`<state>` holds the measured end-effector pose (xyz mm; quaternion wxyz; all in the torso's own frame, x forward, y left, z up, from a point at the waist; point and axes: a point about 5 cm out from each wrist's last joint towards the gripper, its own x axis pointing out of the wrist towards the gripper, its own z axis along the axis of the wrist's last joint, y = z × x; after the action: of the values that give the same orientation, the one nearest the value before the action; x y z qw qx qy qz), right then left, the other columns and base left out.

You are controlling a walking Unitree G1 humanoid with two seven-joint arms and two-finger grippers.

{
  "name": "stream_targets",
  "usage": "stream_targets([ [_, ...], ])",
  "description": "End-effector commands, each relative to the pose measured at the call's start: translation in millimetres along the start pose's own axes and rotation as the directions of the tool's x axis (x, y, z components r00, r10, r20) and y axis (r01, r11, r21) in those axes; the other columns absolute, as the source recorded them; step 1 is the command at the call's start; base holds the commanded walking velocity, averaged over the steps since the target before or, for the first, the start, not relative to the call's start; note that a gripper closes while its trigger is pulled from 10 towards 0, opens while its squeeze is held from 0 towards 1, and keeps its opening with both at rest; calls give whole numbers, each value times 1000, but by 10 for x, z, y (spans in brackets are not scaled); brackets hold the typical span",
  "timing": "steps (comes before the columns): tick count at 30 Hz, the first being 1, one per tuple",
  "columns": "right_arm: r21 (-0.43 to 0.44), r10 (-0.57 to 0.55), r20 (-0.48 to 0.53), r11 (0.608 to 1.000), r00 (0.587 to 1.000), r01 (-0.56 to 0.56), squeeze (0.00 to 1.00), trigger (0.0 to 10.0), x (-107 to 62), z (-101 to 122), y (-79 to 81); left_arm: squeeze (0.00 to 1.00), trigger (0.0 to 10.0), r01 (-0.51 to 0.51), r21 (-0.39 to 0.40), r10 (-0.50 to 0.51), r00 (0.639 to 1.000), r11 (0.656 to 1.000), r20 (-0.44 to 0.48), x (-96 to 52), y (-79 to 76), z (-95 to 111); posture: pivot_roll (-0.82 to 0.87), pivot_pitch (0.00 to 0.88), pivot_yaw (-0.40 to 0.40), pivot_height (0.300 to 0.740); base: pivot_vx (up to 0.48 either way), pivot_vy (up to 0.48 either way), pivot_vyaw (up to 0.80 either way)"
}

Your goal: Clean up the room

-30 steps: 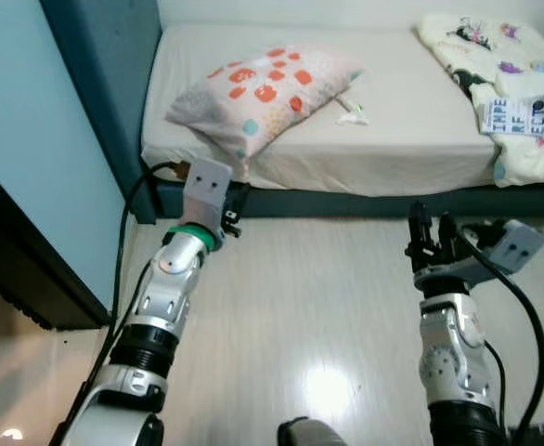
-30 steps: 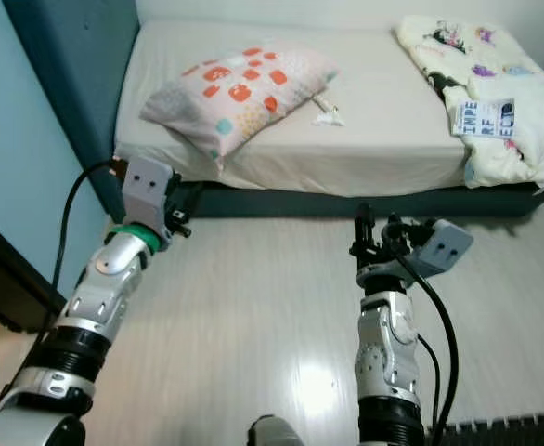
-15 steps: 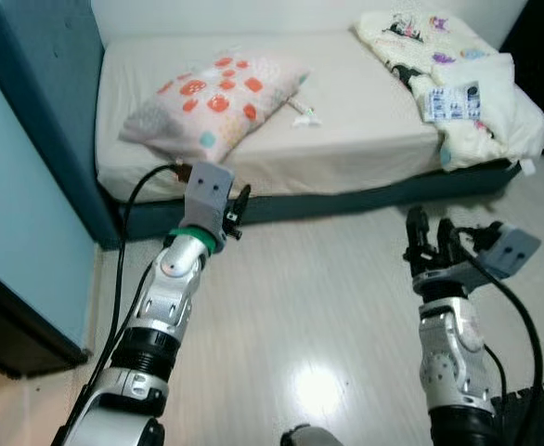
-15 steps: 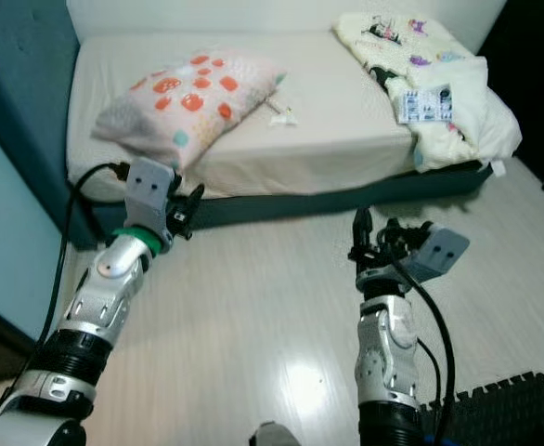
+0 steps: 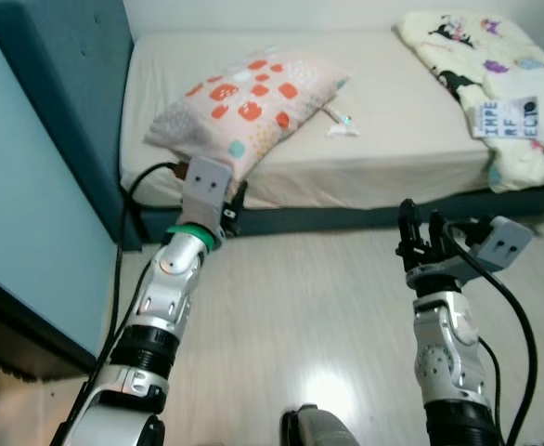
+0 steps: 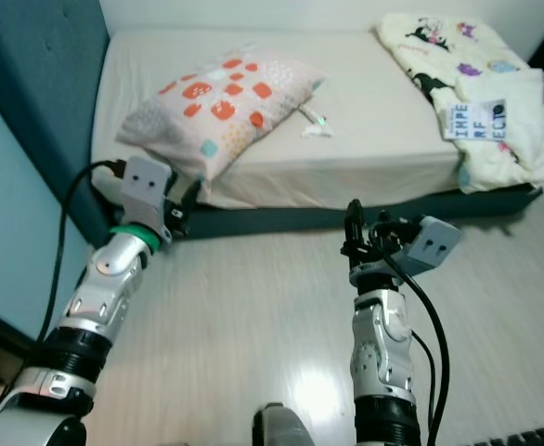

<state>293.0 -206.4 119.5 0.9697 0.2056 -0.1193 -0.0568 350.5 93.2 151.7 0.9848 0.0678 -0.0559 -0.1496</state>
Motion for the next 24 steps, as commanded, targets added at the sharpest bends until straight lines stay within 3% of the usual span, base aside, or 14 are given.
stream_targets([
  [1,16,-10,-6,1000,1000,10,0,10000,-4,-17,-2,0,10000,2,9,-2,1000,1000,-15,-23,8,-46,-33,0,38,740,472,0,0],
  [15,15,-35,-5,999,999,35,0,10000,6,-21,-59,0,10000,14,8,-14,1000,1000,-15,-14,-18,-44,-32,0,40,740,472,0,0],
  [24,14,-32,-7,999,999,33,0,10000,21,-28,-55,0,10000,19,7,-19,1000,1000,-13,-6,-32,-37,-33,0,42,740,472,0,-405],
])
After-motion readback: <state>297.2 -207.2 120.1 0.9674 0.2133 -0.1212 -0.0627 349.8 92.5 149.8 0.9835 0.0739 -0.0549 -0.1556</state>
